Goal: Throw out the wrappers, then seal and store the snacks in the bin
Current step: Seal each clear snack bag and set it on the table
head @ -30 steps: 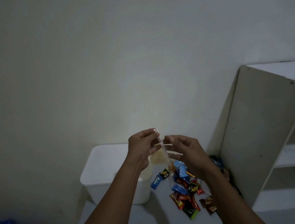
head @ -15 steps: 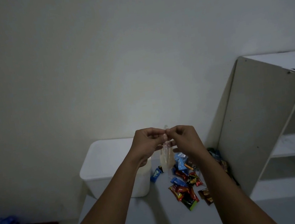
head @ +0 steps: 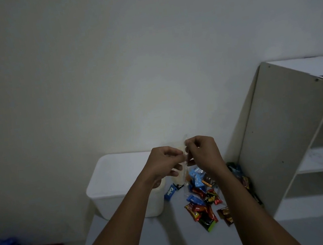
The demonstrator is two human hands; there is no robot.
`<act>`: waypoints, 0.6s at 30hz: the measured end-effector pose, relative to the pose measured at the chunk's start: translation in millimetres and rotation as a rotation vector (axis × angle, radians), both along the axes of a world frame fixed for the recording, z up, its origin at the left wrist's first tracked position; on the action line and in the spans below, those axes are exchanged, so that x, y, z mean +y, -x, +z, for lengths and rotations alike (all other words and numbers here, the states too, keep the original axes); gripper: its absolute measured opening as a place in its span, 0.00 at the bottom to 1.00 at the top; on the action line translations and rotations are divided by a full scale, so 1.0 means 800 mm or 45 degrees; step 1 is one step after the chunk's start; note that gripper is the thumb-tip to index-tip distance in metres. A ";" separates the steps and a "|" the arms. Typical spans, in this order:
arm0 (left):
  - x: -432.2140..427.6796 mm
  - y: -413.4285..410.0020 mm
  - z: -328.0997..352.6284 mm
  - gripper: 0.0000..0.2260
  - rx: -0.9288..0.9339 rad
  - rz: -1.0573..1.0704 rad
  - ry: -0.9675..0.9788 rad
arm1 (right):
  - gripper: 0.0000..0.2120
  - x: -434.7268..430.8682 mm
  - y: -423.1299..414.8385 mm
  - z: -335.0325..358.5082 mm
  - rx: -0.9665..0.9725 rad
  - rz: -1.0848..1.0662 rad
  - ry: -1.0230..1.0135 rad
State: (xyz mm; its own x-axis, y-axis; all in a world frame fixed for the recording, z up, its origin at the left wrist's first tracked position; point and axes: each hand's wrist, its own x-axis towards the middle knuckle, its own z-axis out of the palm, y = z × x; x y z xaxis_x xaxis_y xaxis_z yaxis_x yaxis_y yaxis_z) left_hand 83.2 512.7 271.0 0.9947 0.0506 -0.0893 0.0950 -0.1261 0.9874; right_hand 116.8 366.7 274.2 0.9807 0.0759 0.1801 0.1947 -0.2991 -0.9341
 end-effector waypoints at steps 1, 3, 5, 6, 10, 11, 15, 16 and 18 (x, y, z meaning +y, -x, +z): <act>-0.001 0.000 0.001 0.08 -0.006 0.001 0.000 | 0.11 0.000 -0.001 0.000 0.005 0.012 -0.004; 0.000 -0.001 0.002 0.07 -0.023 0.007 -0.018 | 0.10 -0.001 -0.002 0.001 0.018 0.039 -0.037; 0.002 -0.002 0.004 0.04 -0.061 0.031 -0.028 | 0.06 -0.002 0.001 0.002 0.053 0.076 -0.101; 0.003 -0.003 0.005 0.04 -0.081 0.043 -0.027 | 0.04 -0.003 0.002 0.003 0.073 0.099 -0.129; 0.005 -0.006 0.005 0.02 -0.099 0.085 -0.038 | 0.11 0.000 0.003 0.001 0.095 0.114 -0.146; 0.005 -0.007 0.005 0.02 -0.095 0.094 -0.033 | 0.12 0.000 0.003 0.001 0.077 0.092 -0.144; 0.000 -0.011 0.007 0.03 -0.105 0.136 0.065 | 0.16 0.000 0.007 0.002 0.079 0.141 -0.160; 0.000 -0.012 0.008 0.03 -0.110 0.148 0.092 | 0.18 -0.001 0.009 0.003 0.081 0.172 -0.153; -0.001 -0.013 0.009 0.04 -0.122 0.155 0.126 | 0.18 -0.002 0.009 0.004 0.025 0.167 -0.115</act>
